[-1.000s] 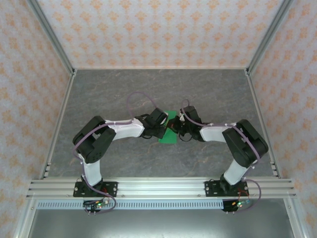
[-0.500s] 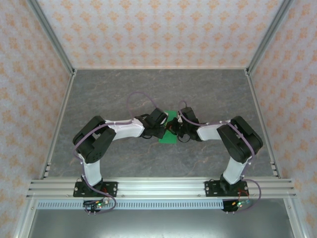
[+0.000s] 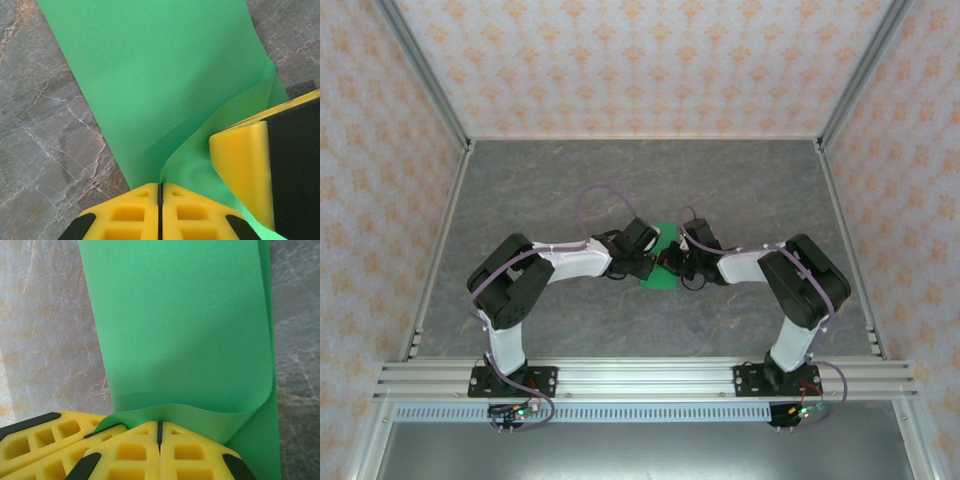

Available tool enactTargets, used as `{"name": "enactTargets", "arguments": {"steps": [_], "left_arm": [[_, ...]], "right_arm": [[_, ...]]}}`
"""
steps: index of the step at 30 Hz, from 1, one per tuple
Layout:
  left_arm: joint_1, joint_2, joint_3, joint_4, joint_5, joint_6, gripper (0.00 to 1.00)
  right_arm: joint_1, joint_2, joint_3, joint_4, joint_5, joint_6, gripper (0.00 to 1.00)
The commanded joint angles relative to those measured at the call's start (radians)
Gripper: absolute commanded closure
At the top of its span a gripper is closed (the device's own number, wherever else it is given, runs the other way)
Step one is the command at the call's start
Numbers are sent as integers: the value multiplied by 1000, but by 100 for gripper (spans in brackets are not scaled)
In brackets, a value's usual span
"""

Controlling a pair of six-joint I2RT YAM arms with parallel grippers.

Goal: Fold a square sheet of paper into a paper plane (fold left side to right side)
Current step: Fold the triangle a second time at the center of the table.

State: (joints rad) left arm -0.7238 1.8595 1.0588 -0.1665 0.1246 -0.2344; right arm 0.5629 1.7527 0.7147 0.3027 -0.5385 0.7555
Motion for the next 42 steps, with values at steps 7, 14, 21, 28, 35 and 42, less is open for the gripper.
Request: {"name": "enactTargets", "arguments": {"steps": [7, 14, 21, 28, 35, 42], "left_arm": [[6, -145, -45, -66, -5, -3, 71], [7, -252, -92, -61, 69, -21, 64], [7, -205, -136, 63, 296, -89, 66], [6, -139, -120, 93, 341, -101, 68], [6, -106, -132, 71, 272, -92, 70], [8, -104, -167, 77, 236, -105, 71]], "right_arm": [[3, 16, -10, -112, 72, -40, 95], [4, 18, -5, -114, 69, -39, 95], [3, 16, -4, -114, 66, -40, 95], [3, 16, -1, -118, 60, -40, 95], [4, 10, 3, -130, 60, -45, 95], [4, 9, 12, -147, 63, -56, 95]]}}
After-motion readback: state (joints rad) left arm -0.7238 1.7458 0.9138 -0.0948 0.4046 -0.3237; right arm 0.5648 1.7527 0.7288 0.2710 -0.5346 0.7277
